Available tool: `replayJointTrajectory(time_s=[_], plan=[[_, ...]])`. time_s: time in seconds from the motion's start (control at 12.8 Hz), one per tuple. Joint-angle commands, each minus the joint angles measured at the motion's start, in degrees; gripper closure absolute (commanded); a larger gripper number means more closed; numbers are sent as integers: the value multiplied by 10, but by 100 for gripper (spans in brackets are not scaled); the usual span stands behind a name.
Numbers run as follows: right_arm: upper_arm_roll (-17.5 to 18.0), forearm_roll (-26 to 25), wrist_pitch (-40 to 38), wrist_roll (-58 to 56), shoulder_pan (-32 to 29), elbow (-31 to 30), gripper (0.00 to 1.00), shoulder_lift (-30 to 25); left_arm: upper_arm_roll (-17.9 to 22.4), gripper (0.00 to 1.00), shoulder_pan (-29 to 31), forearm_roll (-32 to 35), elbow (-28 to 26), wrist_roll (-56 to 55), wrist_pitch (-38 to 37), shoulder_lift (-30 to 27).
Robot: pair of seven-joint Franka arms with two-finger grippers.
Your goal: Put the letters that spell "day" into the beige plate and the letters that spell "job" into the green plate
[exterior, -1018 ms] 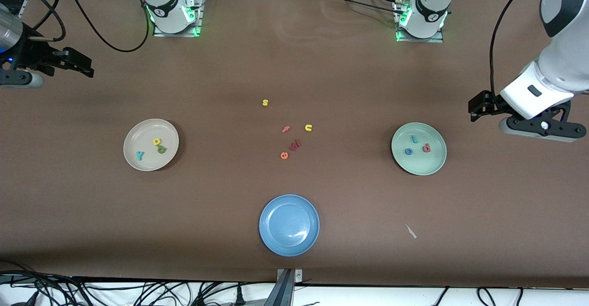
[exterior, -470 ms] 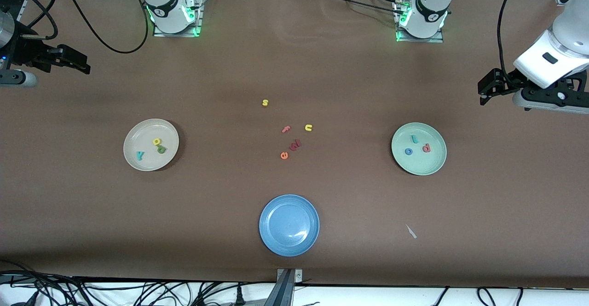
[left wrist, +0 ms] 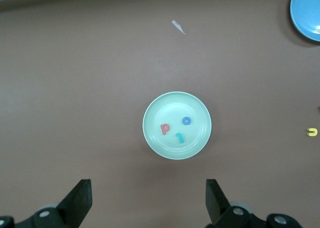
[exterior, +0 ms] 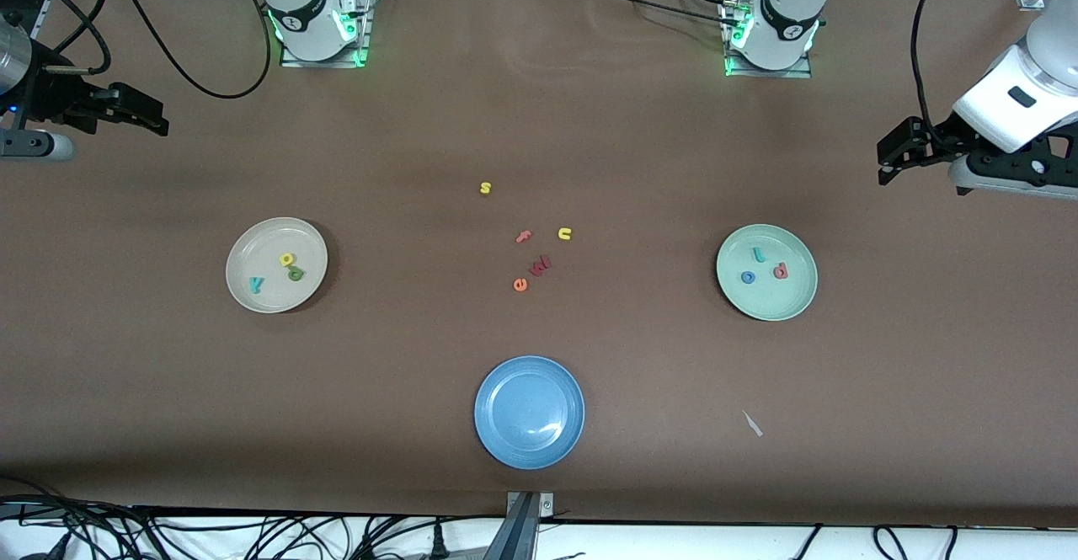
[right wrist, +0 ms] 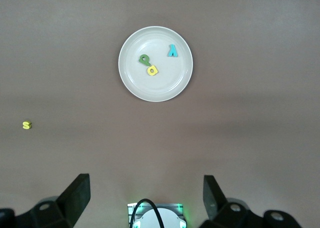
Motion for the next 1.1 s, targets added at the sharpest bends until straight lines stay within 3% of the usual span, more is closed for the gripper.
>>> replayJointTrajectory(time_s=[0.0,1.02], plan=[[1,5,-11,-8,-1,9,0,2,15,0,3,-27,-13,8,-16,-23],[0,3,-12,-8,-1,8,0,2,18,0,1,-17,6,-36,-46,-20]])
